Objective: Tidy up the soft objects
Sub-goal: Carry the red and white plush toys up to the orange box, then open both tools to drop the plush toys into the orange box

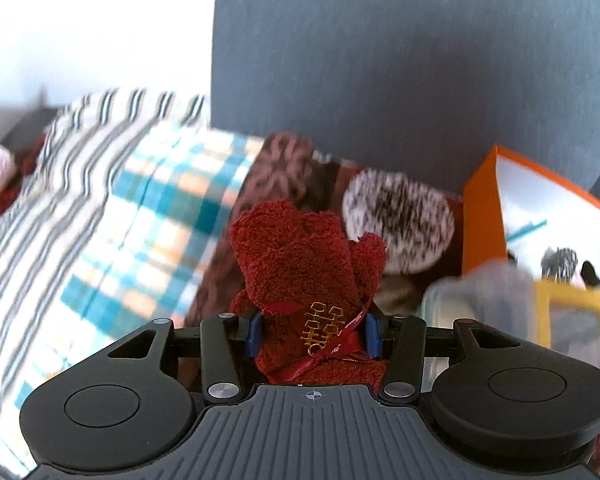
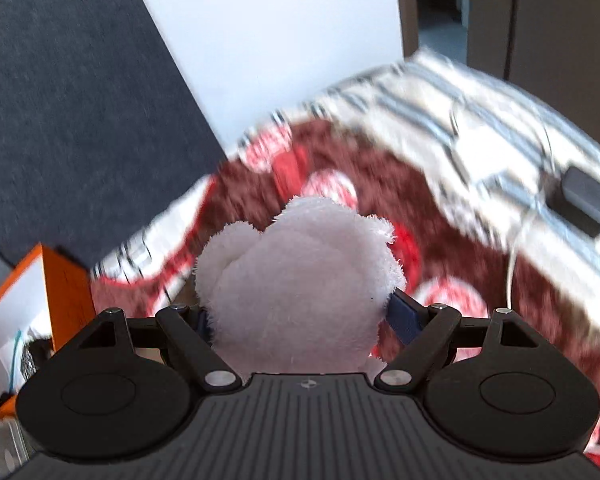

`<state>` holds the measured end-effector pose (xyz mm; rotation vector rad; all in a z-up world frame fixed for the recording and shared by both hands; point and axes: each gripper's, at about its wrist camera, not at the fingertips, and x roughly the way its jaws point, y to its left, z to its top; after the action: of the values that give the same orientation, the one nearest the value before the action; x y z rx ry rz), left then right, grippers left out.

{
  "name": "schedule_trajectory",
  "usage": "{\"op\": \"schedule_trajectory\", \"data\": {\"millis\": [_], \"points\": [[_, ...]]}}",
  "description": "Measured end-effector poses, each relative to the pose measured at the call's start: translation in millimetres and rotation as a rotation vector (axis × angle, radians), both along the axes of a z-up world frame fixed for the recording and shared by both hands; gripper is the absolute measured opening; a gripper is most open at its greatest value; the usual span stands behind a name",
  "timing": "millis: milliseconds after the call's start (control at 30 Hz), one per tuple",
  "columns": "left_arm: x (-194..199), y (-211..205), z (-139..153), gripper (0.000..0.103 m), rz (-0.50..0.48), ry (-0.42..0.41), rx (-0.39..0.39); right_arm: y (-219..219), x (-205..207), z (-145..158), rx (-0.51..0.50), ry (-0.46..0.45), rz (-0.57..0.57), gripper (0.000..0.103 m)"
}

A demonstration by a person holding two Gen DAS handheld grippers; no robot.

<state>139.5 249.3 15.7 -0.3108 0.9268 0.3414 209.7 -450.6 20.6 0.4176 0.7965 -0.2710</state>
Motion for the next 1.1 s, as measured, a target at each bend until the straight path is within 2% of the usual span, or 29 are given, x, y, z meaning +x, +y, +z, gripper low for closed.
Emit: {"op": "schedule_trajectory", "data": {"millis": [233,567,833,1100], "points": [[43,-6,27,0.103,-0.069,-0.055,0.054,35,29,26,0.0,-0.07,0.117,0.085],[102,-55,46,0.103,-0.233,-0.116,0.078,143,64,27,0.054,-0.094,0.403,0.085],[143,-95,42,0.103,-0.342,-0.127,0.091,217,89,14,0.096,-0.072,0.541,0.085],[173,-124,24,0.103,-0.396,-0.112,0.066,261,107,-1,0.078,-0.055,0.618,0.085]]}}
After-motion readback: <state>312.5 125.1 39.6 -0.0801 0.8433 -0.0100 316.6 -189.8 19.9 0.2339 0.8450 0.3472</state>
